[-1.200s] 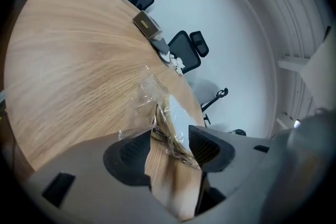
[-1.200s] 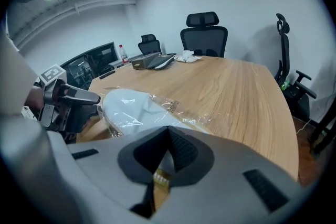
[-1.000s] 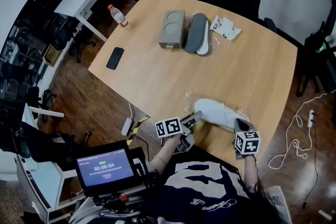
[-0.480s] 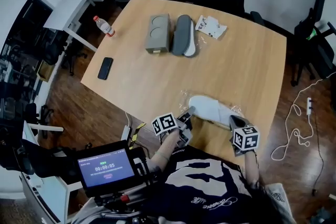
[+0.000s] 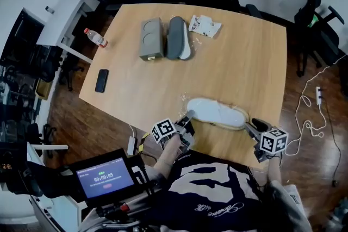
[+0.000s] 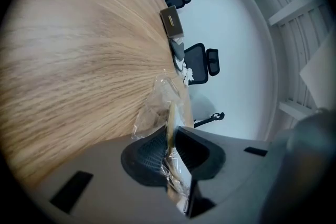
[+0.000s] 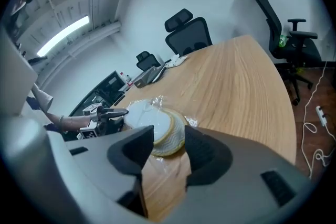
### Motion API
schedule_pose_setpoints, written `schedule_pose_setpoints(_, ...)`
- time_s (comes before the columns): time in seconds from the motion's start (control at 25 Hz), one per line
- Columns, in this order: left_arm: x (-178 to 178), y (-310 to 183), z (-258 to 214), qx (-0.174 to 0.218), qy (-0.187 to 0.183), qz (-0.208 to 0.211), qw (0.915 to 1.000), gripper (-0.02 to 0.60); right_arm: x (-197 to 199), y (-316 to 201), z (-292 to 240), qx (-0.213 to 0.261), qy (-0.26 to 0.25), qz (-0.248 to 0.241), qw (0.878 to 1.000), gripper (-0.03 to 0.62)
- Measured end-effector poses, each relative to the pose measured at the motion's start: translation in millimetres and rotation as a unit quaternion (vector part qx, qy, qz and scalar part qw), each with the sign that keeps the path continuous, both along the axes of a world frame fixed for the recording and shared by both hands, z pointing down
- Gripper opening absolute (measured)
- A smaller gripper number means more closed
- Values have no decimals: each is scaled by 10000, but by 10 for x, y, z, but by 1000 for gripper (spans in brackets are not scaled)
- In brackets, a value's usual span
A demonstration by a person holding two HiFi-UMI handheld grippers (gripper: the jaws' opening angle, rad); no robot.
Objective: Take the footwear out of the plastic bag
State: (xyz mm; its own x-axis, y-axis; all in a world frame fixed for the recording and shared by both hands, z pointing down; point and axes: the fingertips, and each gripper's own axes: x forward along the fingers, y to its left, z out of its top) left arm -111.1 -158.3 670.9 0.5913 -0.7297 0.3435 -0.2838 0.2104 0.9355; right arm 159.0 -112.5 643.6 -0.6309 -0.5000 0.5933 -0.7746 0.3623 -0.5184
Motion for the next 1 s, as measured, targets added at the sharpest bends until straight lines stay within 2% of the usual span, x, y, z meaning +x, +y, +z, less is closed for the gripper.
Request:
schedule_pose_setpoints(0.24,13,16,-1,-40,-78,93,9999,55,-22,-119,75,-151,225,-924,9954,178)
schedule_pose_setpoints(0.36,20,9,17,-37,-100,106,9999,55,-118,-199,125,-220,273,-1388,9897,178)
schedule_pose_setpoints(0.56,40,28,20,-24,-88,168,9998,55,-111,-214,290,-521,642,-1990,9765,207)
schedule_pose_setpoints(0.68,29,32,14,-20,-74,171,9998,55,-152,-214,308,-734,413,-2178,9723,207)
schedule_pose_setpoints(0.8,25,17,19,-37,-121,165,9998,54,-225,-205,301,-1020,-38,-2290,9681,201)
schedule_pose_setpoints(0.92,24,14,25,-70,-169,139,9997,54,-313,-124,292,-1495,-431,-2504,9556,198)
schedule_pose_setpoints(1.0,18,10,28,-80,-164,122,9998,54,-369,-86,298,-1605,-444,-2654,9497,188)
